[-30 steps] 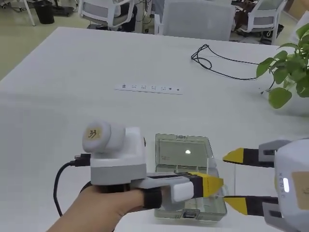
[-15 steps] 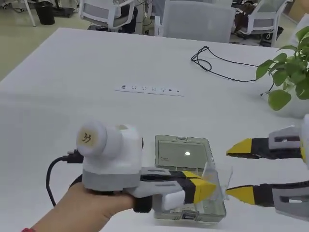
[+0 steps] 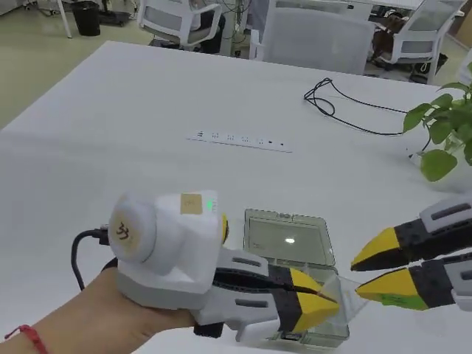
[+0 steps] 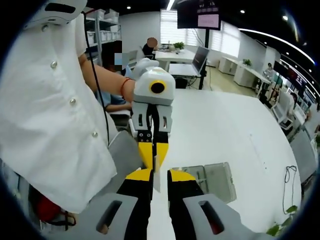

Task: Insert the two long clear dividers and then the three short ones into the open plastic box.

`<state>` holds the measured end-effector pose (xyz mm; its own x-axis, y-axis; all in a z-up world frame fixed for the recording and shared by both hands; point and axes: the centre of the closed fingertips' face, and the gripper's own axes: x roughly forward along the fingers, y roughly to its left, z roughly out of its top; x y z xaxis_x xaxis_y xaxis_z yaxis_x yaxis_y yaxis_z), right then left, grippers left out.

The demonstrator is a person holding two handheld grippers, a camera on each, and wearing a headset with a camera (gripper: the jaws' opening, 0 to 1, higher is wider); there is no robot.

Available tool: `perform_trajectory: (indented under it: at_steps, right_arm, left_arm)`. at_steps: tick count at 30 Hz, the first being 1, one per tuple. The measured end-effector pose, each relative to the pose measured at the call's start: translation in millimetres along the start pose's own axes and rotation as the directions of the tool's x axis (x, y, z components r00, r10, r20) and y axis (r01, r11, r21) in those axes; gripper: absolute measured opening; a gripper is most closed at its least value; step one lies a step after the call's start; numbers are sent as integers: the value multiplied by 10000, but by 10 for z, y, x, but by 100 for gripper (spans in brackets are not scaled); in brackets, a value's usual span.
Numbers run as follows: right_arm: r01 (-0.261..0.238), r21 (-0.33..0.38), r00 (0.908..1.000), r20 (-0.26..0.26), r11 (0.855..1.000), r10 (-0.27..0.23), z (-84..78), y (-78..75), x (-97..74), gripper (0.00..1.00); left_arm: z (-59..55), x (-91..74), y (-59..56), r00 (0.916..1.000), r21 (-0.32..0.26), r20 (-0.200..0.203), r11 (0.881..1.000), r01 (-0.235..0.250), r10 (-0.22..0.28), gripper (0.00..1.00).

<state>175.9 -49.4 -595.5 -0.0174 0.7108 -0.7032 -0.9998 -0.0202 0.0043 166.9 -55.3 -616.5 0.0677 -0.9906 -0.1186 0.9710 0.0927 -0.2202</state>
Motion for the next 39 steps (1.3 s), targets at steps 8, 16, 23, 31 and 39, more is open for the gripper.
perform_trajectory:
  at_steps: [8,16,23,31,39]
  right_arm:
    - [-1038,-345,9942,-334,9940,1027,5,132,110,8]
    - [-1587,-369,9868,-380,9866,1573,29,217,147,4]
    - [-1770,-316,9838,-348,9837,1759,44,251,161,3]
    - [-1725,-240,9847,-298,9847,1718,45,249,190,2]
    - [-1615,-279,9865,-333,9865,1605,14,200,210,2]
  left_arm:
    - [39,-30,-29,9998,126,204,9999,1,-3,0]
    - [54,-50,-74,9994,341,300,9993,141,-151,0]
    - [49,-59,-80,9993,608,331,9980,147,-168,0]
    - [26,-67,-60,9996,755,281,9971,-1,-21,0]
    - [-15,-60,-34,9999,743,72,9972,-115,110,0]
